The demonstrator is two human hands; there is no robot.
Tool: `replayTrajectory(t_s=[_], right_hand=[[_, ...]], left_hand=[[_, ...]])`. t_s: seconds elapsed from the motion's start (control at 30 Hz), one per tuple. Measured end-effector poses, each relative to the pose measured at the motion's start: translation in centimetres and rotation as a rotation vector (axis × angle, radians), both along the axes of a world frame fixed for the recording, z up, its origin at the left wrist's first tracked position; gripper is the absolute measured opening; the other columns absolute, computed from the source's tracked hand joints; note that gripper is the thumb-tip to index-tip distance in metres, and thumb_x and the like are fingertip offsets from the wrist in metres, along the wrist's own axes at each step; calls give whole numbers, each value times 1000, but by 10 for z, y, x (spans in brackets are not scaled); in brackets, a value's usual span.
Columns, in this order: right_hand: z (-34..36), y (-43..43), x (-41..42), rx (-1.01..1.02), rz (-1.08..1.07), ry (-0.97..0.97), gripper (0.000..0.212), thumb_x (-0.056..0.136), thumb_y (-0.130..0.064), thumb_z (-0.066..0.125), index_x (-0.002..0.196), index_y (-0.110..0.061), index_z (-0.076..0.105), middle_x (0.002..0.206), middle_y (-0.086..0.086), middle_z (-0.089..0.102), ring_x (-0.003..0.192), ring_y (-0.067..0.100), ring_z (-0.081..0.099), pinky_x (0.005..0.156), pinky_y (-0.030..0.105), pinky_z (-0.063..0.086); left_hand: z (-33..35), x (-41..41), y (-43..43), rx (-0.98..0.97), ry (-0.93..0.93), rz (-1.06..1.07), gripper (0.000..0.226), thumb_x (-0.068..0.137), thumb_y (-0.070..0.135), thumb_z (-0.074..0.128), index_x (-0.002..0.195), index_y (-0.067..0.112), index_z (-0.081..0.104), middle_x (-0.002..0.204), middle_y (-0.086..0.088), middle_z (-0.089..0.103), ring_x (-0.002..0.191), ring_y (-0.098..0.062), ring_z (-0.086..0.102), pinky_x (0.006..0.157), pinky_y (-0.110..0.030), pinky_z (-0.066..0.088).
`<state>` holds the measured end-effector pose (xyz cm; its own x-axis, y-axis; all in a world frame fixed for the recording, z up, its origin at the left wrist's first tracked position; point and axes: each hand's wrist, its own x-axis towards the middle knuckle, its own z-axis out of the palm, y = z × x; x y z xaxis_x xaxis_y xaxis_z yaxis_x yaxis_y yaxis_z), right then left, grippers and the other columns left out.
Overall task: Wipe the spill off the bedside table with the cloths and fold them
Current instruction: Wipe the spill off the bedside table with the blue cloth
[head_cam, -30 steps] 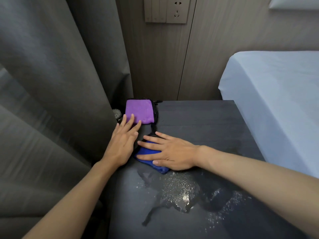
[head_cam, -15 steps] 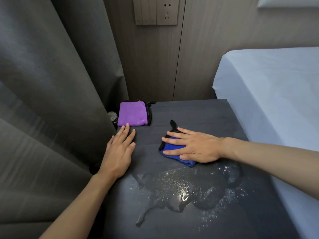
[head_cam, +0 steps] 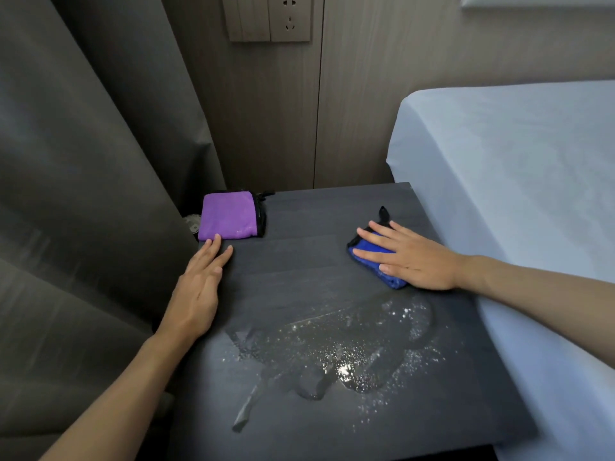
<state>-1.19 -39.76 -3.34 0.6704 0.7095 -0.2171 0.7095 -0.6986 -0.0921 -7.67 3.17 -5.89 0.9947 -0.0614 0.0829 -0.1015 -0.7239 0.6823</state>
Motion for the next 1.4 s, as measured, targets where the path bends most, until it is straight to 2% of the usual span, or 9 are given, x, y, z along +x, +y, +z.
replayTrajectory(t_s=[0.17,0.3,0.43,0.6,0.97,1.17,1.27,1.33,1.4], right_hand=[[-2,-18,-8,25,-211,-7,50,104,-53,5,153,-56,-4,168,-15,-13,151,6,-23,125,38,-10],[-5,-25,-18,53,-382,14,47,103,-53,6,147,-59,-10,167,-14,-12,152,7,-20,124,35,-11],[-10,-16,-28,37,-499,-30,47,107,-44,9,148,-52,-14,169,-7,-12,154,13,-17,124,36,-11],[-12,2,-44,21,-715,-44,54,107,-44,8,157,-44,-12,169,-3,-13,154,17,-17,124,41,-9],[-13,65,-88,13,-1282,-63,57,106,-46,6,160,-32,-7,169,10,-11,155,27,-15,123,50,-9],[-4,115,-99,95,-1552,58,59,105,-46,2,160,-27,-9,167,16,-20,152,30,-24,120,57,-12],[1,128,-103,140,-1548,157,59,105,-43,3,160,-26,-11,166,16,-23,151,30,-26,120,57,-15],[15,121,-97,130,-1541,281,58,105,-41,6,160,-26,-8,167,17,-19,153,31,-21,121,56,-11],[33,103,-88,88,-1494,415,59,106,-41,14,161,-21,4,167,21,-7,154,37,-9,123,55,-1]], left_hand=[[3,-2,-1,37,-19,-23,73,91,50,10,149,18,43,163,4,24,152,-12,15,123,-47,15],[4,-2,-2,54,-48,-39,68,94,40,13,147,11,44,162,-3,26,152,-17,17,124,-41,13],[3,-1,-1,95,-50,-43,61,97,30,16,148,9,43,162,-4,25,152,-18,17,124,-36,11],[1,0,-1,100,-50,-35,62,96,31,17,148,10,43,162,-2,26,152,-16,16,124,-33,10],[-7,3,3,113,-38,-14,63,96,36,15,149,15,43,164,3,24,151,-10,14,119,-24,7],[-8,4,2,99,-22,10,64,96,41,14,149,20,43,164,7,23,151,-8,14,115,-24,7],[-10,6,4,88,-26,3,66,95,42,13,149,20,43,164,7,23,152,-10,14,121,-31,10],[-12,7,5,84,-25,-2,67,94,45,12,150,21,42,164,8,23,152,-8,13,123,-35,12],[-13,7,6,74,-19,2,68,93,47,12,150,24,42,164,11,22,151,-7,12,122,-33,11]])
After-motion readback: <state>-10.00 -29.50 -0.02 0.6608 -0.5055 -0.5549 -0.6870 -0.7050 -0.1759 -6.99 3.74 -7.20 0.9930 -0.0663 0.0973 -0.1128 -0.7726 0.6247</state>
